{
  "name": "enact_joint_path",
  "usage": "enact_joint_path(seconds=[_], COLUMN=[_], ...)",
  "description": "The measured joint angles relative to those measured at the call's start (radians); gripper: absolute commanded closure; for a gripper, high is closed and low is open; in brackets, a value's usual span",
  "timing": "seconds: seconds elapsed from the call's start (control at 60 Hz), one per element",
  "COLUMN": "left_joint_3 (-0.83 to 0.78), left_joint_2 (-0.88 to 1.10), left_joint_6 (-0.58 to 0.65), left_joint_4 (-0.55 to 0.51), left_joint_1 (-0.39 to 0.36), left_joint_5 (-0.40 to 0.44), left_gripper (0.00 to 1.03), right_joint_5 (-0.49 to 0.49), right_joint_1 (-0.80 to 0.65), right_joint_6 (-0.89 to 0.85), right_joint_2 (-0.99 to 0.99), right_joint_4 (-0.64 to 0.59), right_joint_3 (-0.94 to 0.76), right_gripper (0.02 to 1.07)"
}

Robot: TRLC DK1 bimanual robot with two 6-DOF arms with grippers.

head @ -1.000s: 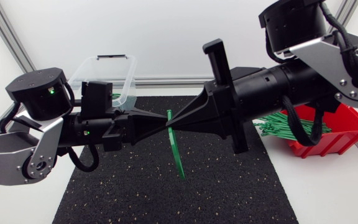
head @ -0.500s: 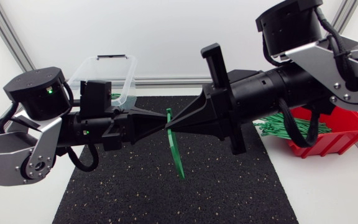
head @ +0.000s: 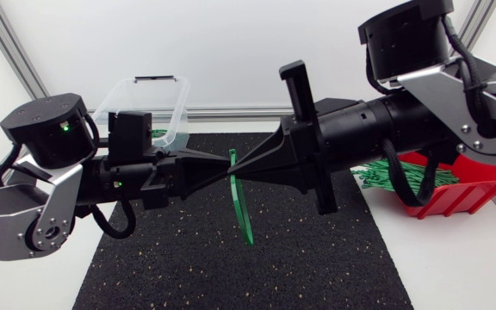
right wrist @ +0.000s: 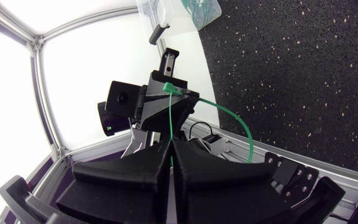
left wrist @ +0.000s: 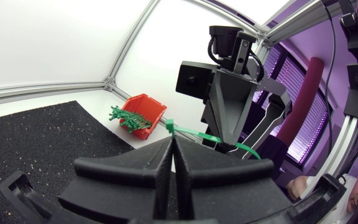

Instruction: Take a green cable tie from the red box, thread the tail through the head to close it, then place it in the transparent bin on the left.

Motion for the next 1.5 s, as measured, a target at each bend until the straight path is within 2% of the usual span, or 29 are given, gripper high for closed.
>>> enact_joint_path(seconds=[0.367, 1.5], left_joint_3=[0.0, 0.0], left_joint_2=[0.0, 0.009], left_joint_6=[0.0, 0.0], left_joint_4=[0.0, 0.0], left_joint_1=[0.0, 0.013], left_joint_5=[0.005, 0.005], left_gripper=[1.0, 1.0], right_joint_5=[0.022, 0.018], right_joint_1=[0.012, 0.033], right_joint_6=[0.037, 0.04], right_joint_2=[-0.023, -0.042], right_joint_4=[0.048, 0.068], right_joint_3=[-0.011, -0.043], right_gripper=[1.02, 1.02])
